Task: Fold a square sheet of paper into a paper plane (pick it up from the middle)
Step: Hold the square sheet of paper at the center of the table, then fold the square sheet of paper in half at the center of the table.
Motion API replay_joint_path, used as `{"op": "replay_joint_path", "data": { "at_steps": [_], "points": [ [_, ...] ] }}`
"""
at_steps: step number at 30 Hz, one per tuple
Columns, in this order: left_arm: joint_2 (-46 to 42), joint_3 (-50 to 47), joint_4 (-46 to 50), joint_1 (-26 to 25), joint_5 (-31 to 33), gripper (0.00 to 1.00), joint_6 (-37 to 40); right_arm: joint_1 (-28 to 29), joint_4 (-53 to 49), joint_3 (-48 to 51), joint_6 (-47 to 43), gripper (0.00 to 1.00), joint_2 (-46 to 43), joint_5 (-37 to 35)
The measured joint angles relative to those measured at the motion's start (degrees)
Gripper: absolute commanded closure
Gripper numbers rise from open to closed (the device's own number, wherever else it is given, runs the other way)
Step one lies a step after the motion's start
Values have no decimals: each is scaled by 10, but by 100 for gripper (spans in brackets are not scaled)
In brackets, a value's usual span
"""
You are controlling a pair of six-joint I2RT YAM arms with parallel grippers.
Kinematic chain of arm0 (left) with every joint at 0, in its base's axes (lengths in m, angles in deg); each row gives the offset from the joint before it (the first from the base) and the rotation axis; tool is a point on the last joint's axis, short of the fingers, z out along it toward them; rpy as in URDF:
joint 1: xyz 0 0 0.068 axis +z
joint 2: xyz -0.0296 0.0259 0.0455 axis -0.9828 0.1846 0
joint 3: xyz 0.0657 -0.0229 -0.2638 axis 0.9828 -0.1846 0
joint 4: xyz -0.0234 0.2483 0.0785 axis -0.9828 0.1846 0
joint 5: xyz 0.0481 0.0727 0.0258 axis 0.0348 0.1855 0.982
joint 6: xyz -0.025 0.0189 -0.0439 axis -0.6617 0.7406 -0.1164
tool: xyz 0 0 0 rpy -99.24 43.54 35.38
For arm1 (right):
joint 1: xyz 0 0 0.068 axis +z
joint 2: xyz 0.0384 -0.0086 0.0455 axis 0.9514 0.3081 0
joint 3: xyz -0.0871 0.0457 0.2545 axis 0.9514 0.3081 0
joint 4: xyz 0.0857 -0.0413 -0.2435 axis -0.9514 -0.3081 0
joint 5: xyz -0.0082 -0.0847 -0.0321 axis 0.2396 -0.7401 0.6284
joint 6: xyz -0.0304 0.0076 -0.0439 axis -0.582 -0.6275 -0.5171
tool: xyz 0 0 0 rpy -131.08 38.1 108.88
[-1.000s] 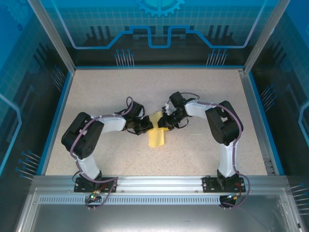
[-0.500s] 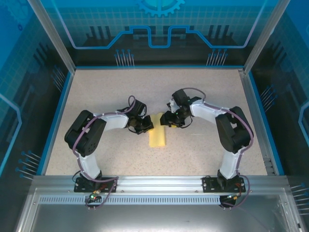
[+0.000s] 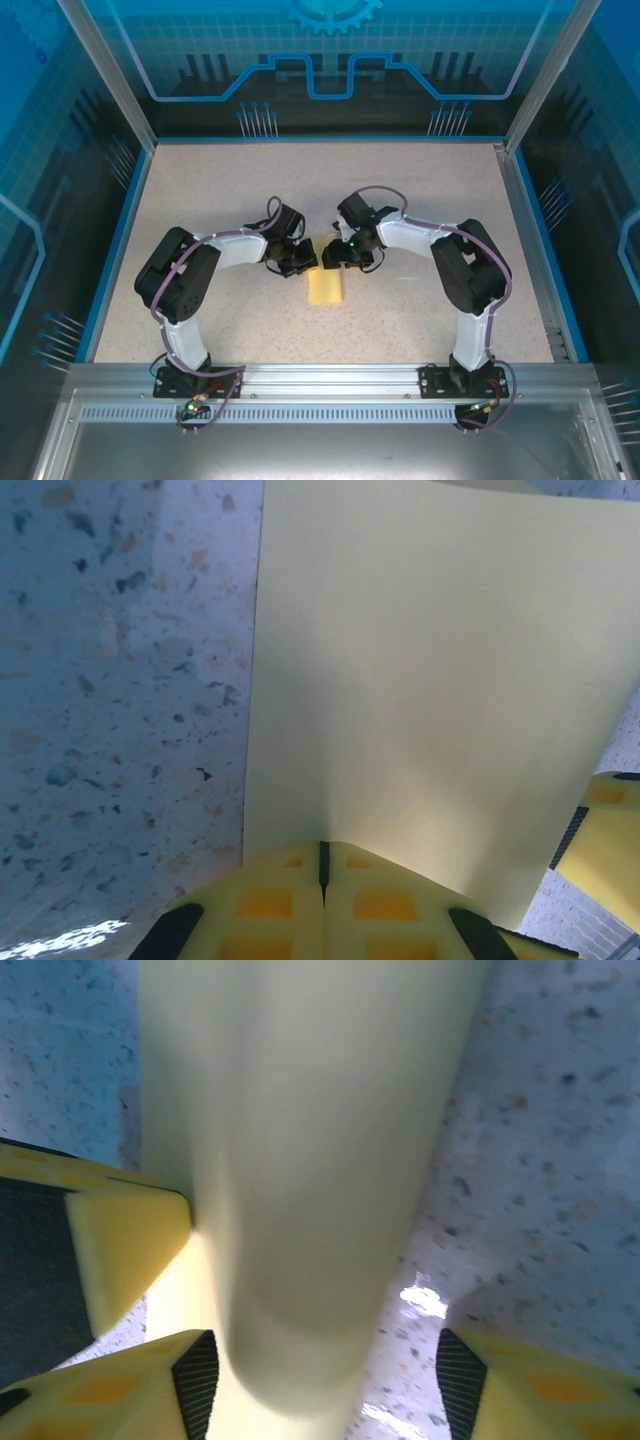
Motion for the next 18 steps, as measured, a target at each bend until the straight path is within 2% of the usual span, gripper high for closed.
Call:
{"op": "replay_joint_path", "data": {
  "at_steps": [6,13,18],
  "points": [
    [0,2,3,0,0,100,0,6,4,-9,0,52,18,-17],
    [-35,2,28,2,18,66,12,6,7,-5,16,62,18,-33],
    [-140,-5,35,25,38,52,17,3,19,5,34,63,15,-35]
  ]
}}
